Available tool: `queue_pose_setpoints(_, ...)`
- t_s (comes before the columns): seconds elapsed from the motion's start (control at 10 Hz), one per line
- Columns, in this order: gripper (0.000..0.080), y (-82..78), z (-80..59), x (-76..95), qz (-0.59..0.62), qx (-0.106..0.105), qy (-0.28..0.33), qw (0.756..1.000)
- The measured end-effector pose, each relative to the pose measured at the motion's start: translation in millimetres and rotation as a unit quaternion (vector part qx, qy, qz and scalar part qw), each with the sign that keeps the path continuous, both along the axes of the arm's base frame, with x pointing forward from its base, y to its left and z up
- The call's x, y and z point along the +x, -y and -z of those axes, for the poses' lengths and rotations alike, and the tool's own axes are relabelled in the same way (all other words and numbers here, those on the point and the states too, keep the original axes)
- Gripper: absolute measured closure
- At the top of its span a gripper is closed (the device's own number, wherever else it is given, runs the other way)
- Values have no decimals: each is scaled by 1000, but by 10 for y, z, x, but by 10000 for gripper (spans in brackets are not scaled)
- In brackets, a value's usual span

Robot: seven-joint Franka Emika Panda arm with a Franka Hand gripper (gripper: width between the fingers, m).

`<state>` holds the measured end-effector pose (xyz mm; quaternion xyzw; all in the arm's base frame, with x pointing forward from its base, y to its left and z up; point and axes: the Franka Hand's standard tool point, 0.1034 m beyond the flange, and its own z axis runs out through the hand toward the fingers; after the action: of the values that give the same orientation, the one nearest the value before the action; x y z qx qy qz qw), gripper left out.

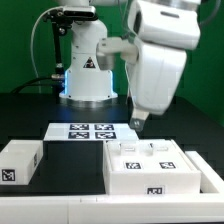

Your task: Assemble cabinet

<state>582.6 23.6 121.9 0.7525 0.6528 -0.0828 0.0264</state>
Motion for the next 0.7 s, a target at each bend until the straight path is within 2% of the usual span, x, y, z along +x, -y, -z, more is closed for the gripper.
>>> queue_pose_setpoints(0.1,57,50,12,-87,11,0,1,1000)
queue_pose_setpoints(0.2,17,45,26,-70,10,0,-1,1000)
queue_pose_setpoints(0.7,3,77,30,-69,25,2,8,1000)
